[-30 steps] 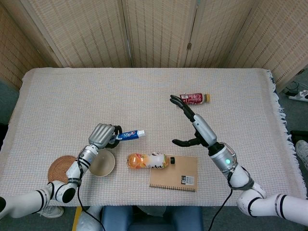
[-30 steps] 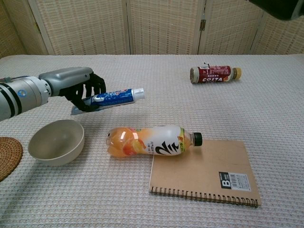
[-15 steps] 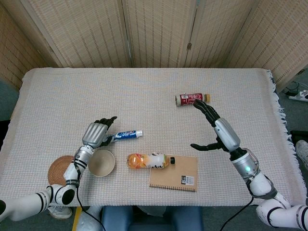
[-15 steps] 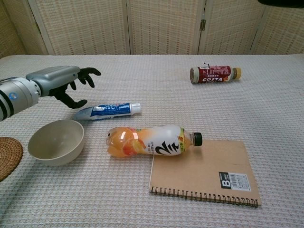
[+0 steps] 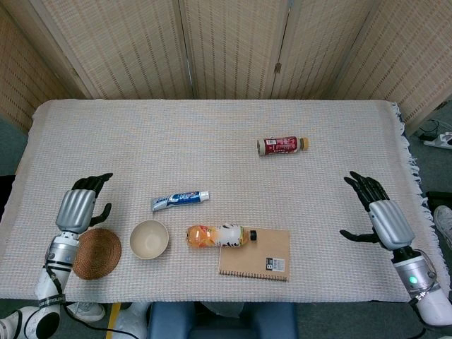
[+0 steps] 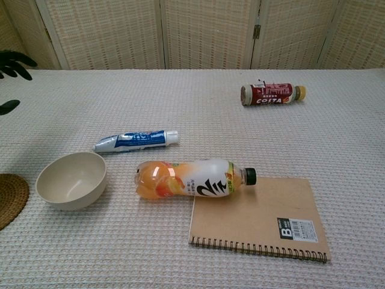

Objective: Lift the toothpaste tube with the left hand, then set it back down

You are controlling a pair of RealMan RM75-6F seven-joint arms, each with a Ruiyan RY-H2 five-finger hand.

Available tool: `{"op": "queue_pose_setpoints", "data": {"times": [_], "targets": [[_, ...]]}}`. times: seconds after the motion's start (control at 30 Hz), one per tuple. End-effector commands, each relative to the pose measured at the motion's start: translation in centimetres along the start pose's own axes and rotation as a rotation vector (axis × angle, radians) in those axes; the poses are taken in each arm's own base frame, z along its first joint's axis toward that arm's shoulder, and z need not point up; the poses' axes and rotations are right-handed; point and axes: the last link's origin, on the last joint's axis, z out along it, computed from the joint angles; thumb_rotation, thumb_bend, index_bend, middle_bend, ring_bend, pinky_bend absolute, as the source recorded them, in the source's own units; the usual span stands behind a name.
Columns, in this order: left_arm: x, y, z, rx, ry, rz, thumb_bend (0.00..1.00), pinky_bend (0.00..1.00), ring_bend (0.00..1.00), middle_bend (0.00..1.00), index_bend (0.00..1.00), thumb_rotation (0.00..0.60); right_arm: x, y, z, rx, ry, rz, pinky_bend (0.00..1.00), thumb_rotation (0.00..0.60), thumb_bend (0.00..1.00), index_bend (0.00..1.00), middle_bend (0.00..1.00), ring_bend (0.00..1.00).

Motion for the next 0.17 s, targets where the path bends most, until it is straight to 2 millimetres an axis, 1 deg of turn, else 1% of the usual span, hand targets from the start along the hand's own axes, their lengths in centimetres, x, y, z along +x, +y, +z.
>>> {"op": "queue_pose_setpoints", "data": {"times": [0.03, 0.17], "targets": [[0.8, -1.6, -3.6, 0.034, 0.032, -0.011, 0.49, 0.21, 0.22, 0.27, 0.20, 0.600, 0.0, 1.5, -2.1, -0.065, 0.012, -0.034, 0.00, 0.593, 0.14, 0.00, 0.00, 0.00], [1.1, -2.4, -6.4, 0.053, 0.069, -0.023, 0.49, 0.20, 0.22, 0.27, 0.20, 0.600, -0.6, 2.4, -3.8, -0.106, 0.034, -0.011, 0.00, 0.594, 0.14, 0.00, 0.00, 0.00]]}}
